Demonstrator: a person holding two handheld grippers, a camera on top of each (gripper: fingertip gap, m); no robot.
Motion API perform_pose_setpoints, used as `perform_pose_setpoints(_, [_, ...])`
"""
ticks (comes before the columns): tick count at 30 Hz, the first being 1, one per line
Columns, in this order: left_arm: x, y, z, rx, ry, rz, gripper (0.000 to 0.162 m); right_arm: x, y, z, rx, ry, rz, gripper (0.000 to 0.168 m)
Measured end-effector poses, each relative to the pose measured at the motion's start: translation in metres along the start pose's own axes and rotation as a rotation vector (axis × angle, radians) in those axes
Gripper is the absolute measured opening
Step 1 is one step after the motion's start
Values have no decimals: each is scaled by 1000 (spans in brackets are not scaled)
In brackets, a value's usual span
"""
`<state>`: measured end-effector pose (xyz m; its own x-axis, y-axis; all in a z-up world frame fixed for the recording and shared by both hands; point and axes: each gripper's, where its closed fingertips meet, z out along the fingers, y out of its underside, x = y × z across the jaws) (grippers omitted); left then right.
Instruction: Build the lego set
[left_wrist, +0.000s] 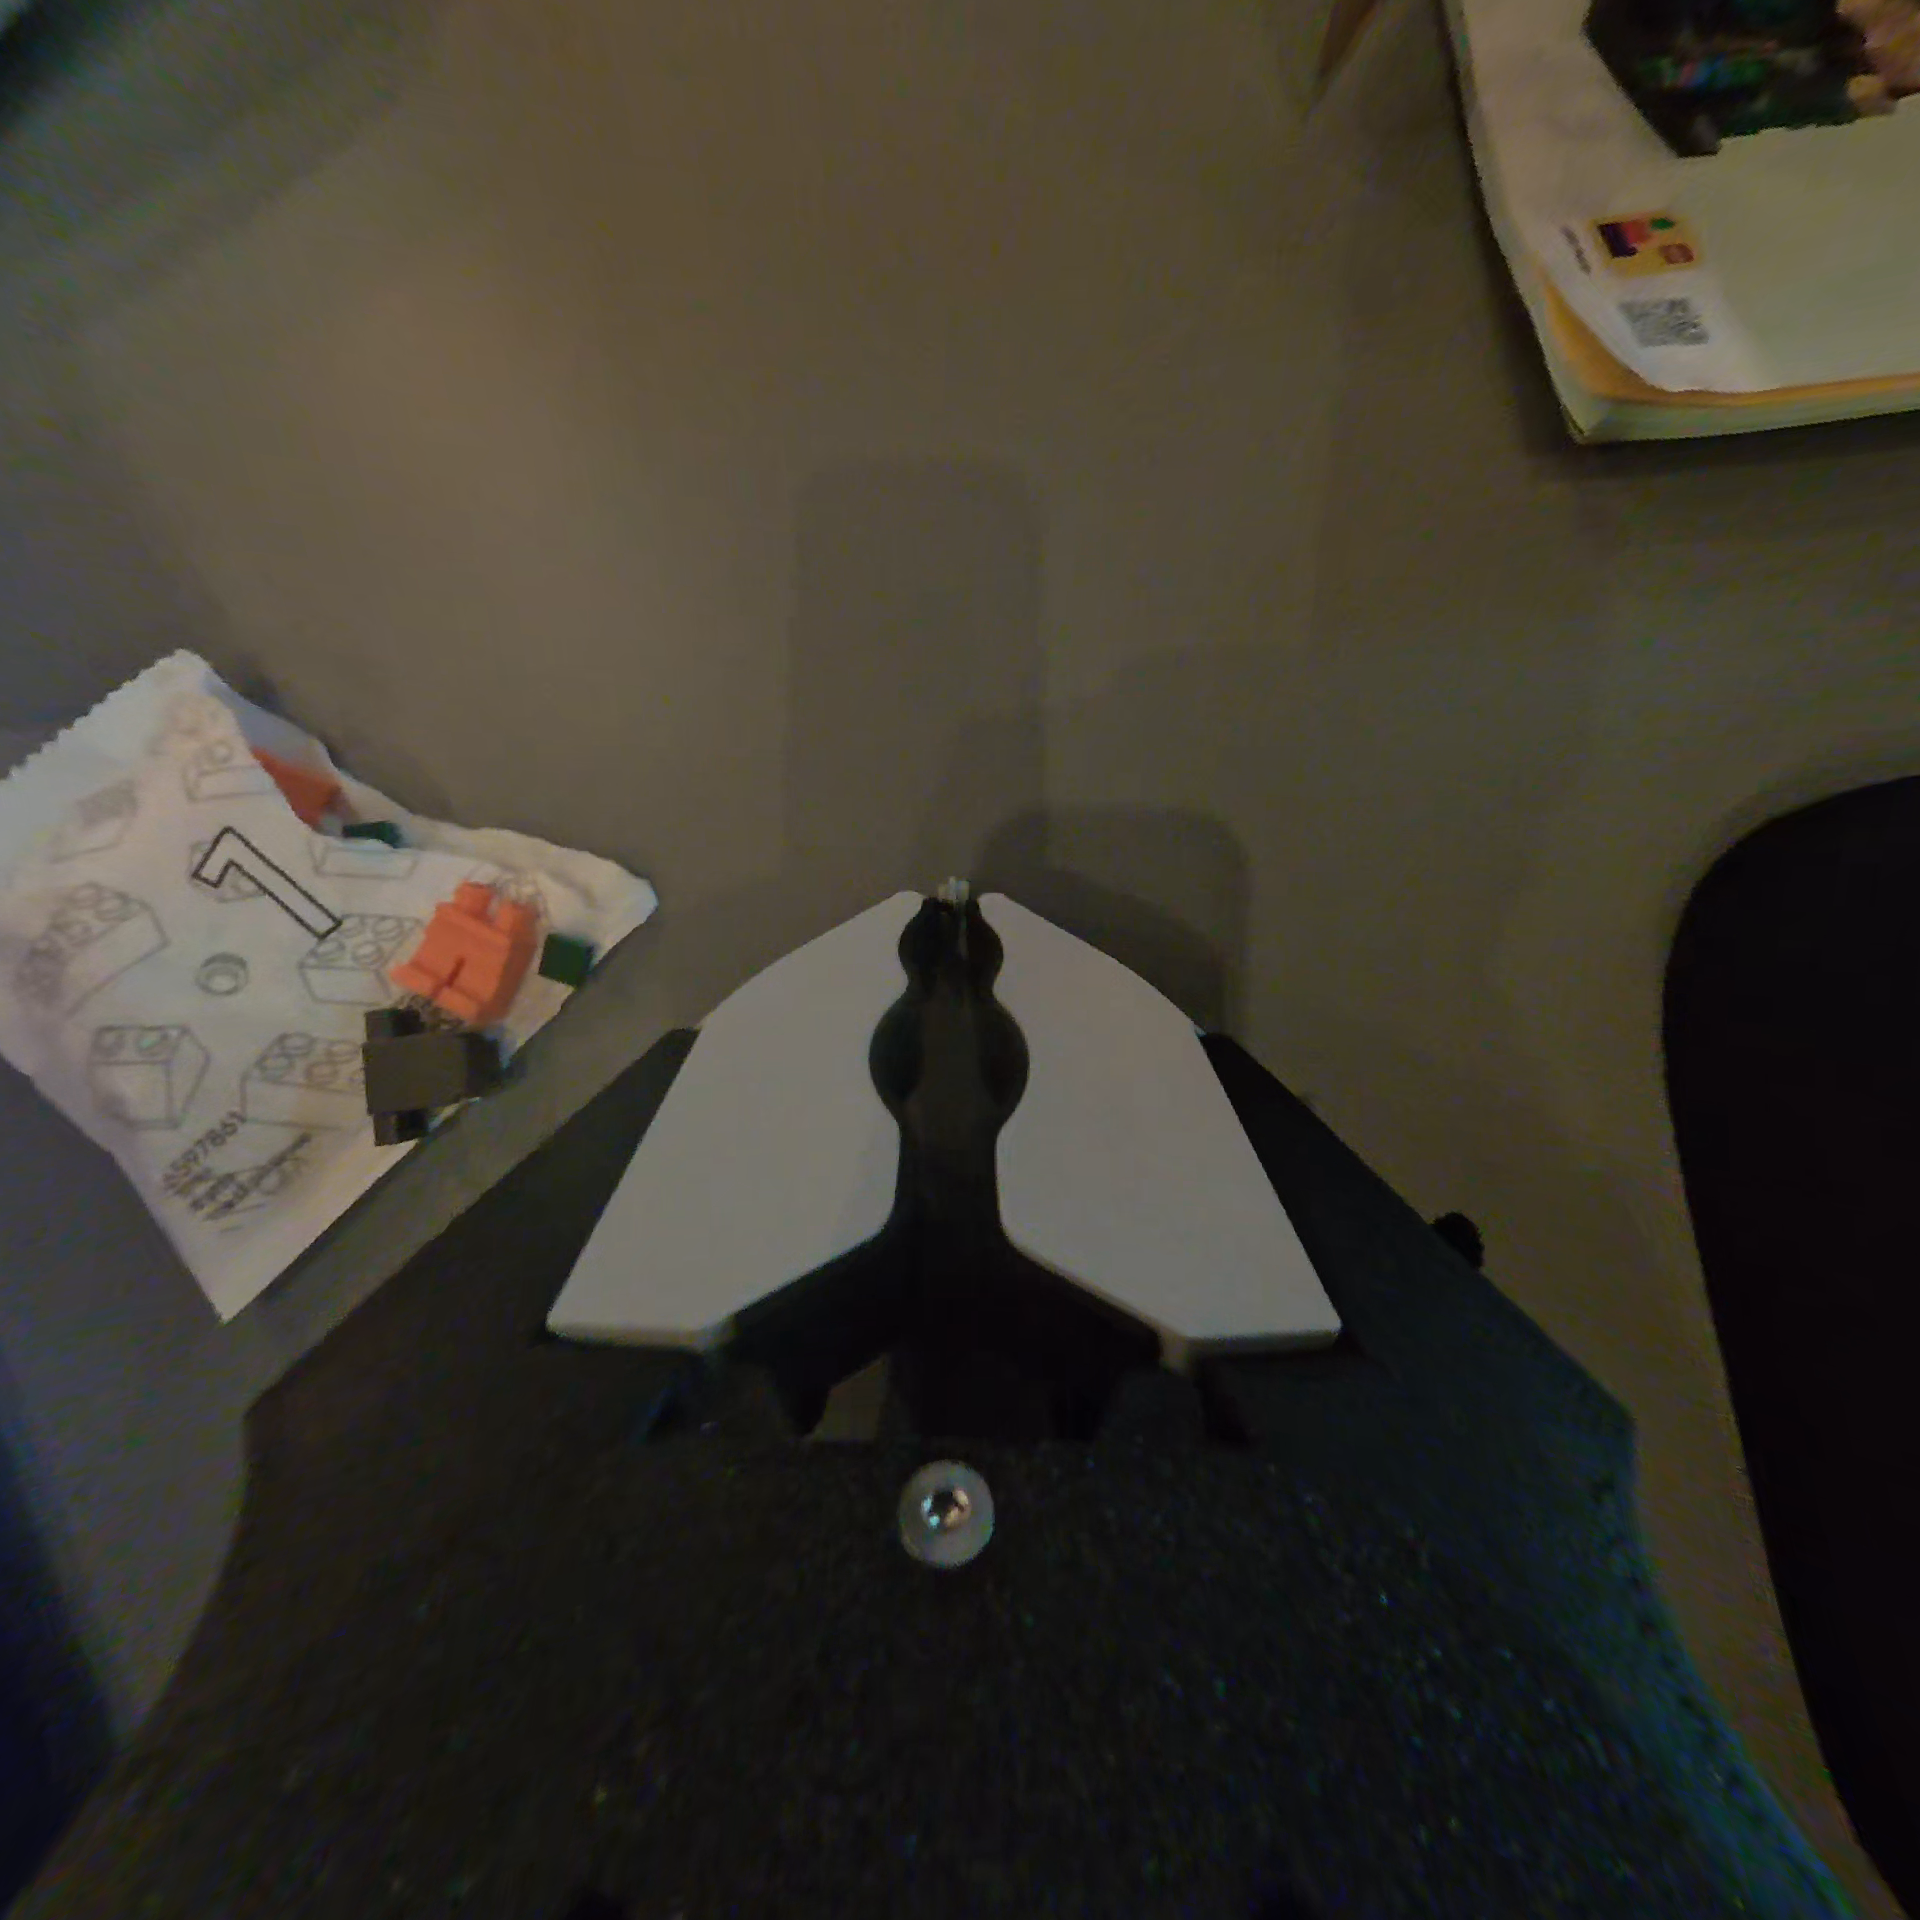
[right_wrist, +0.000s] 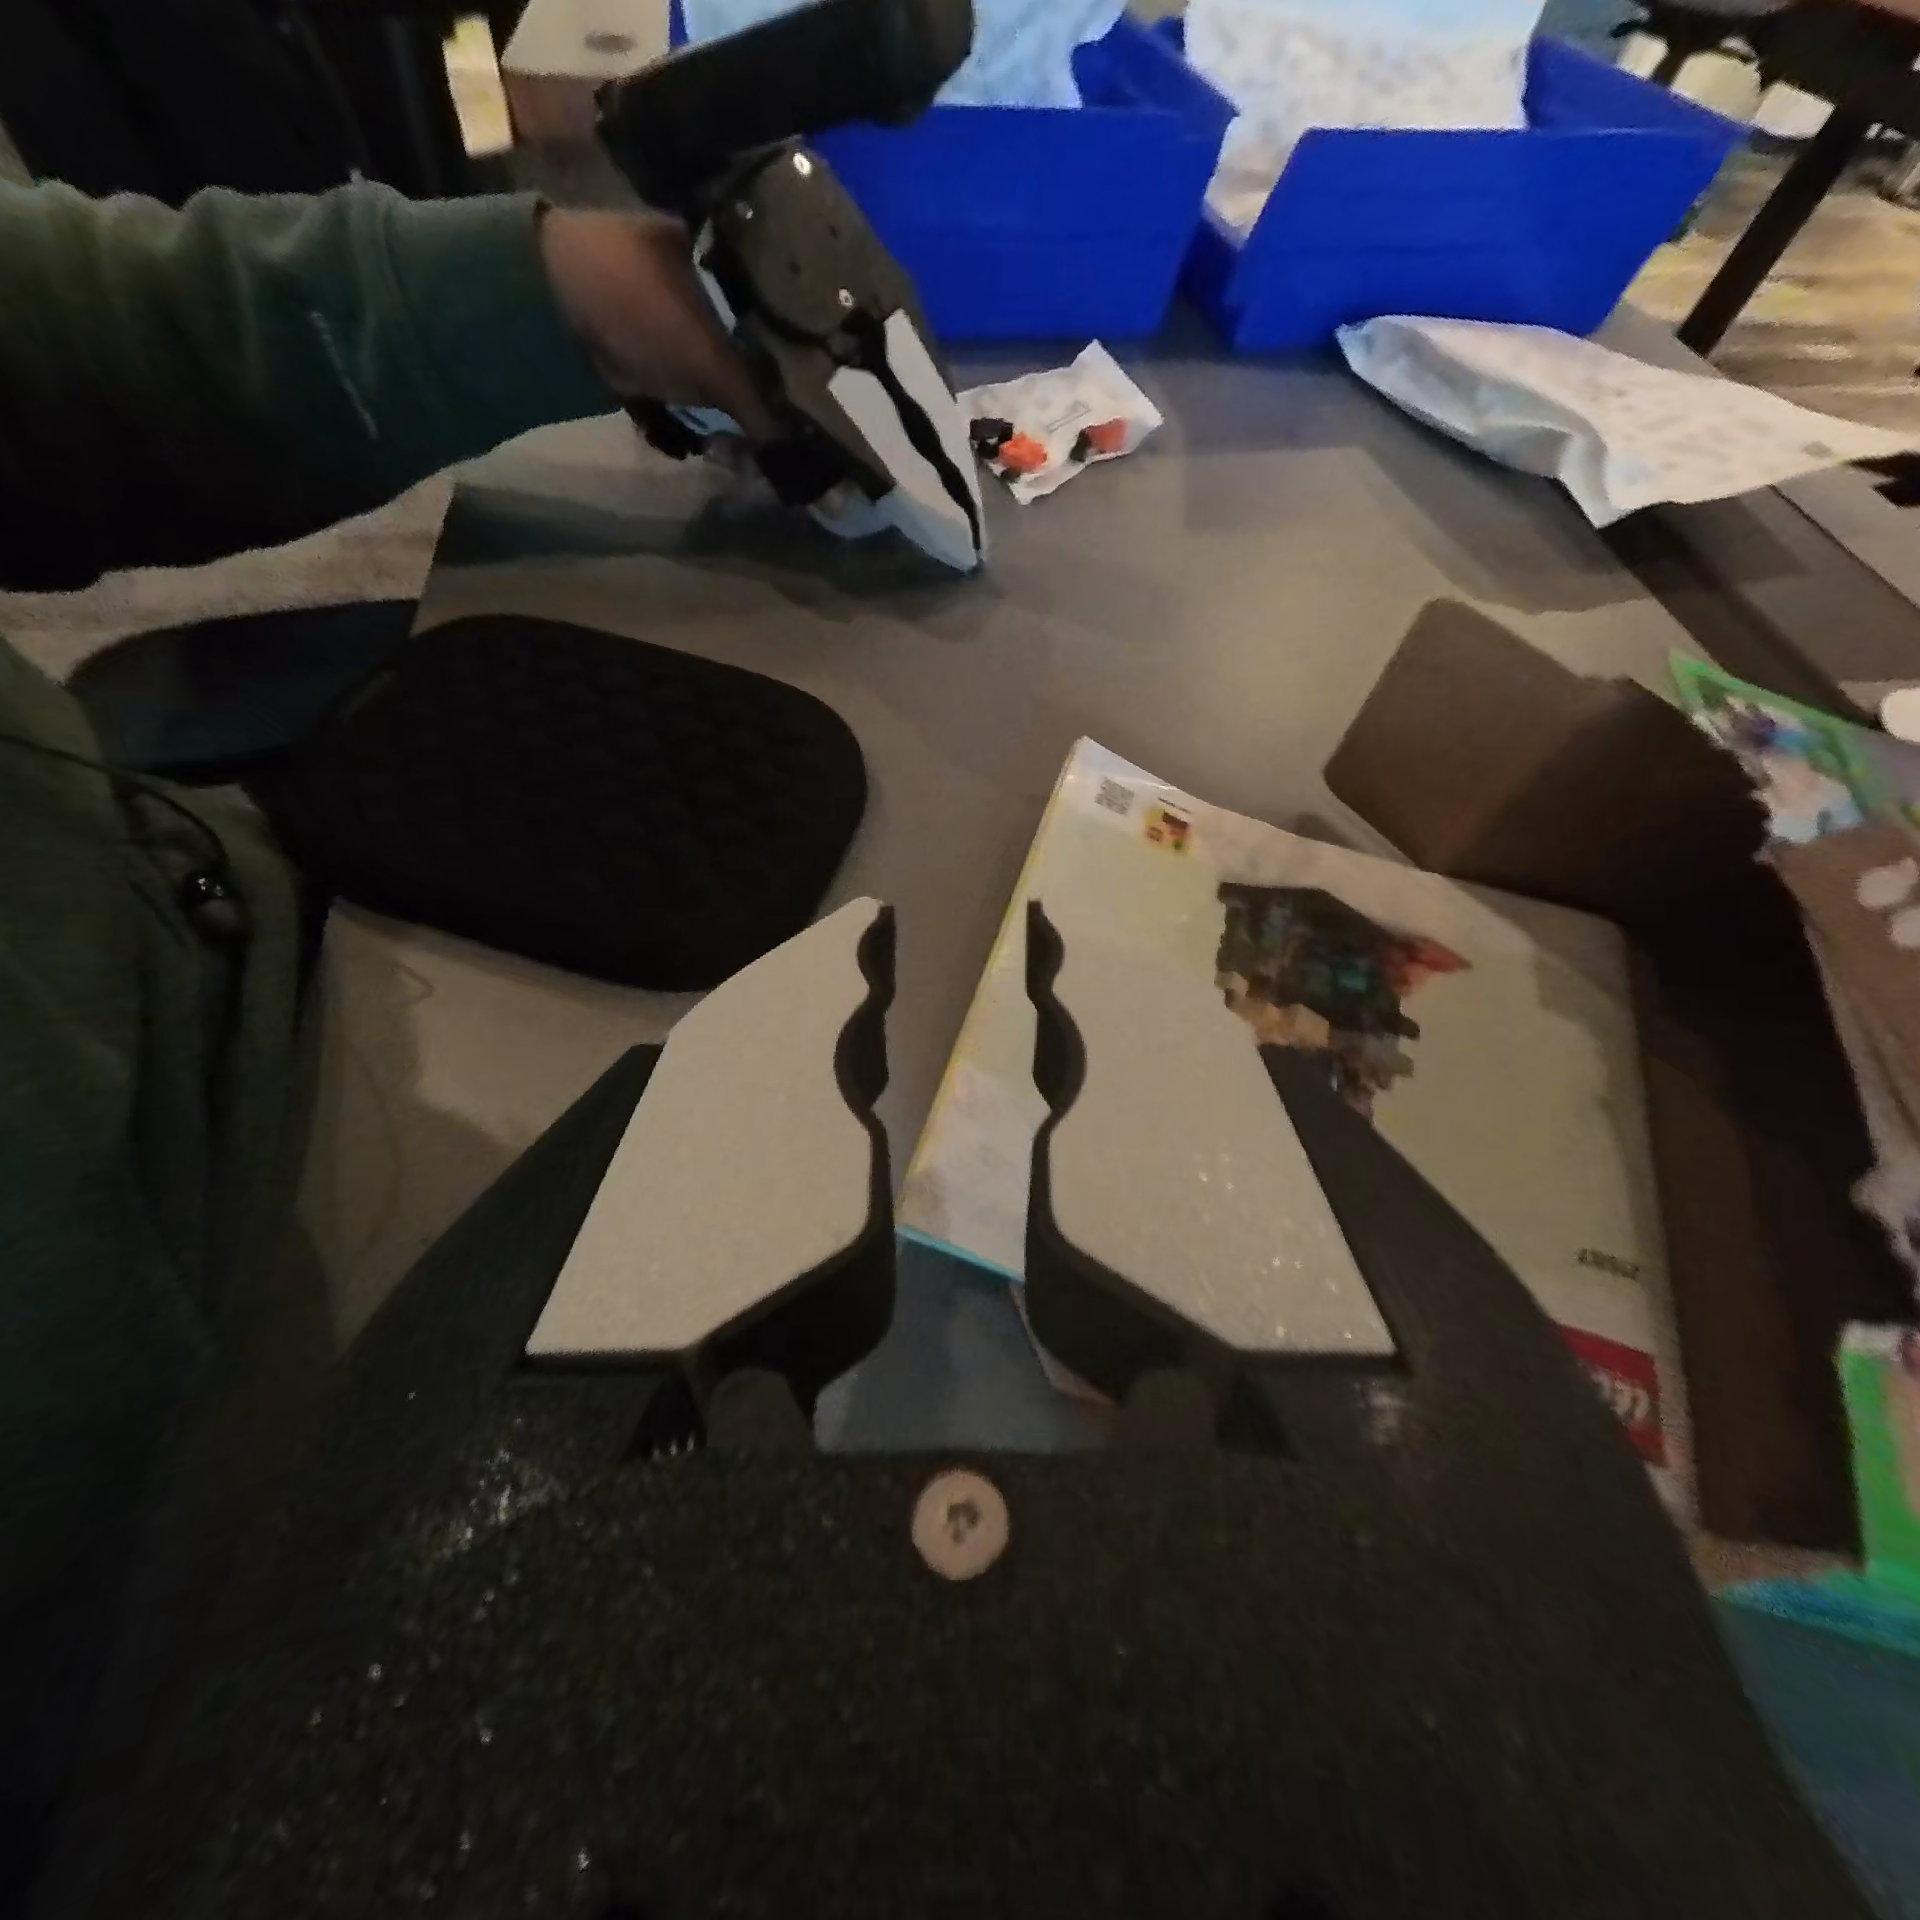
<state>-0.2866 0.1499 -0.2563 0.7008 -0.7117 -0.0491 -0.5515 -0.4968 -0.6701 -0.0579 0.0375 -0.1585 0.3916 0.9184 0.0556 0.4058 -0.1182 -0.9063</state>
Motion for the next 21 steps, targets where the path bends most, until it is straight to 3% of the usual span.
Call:
perform_pose_setpoints(10, [-43, 7, -29, -1, -111, -27, 5, 0, 6, -9, 5, 21, -7, 23])
perform_pose_setpoints(21, [-44, 23, -32, -45, -112, 8, 31, 1, 14, -13, -7, 41, 6, 23])
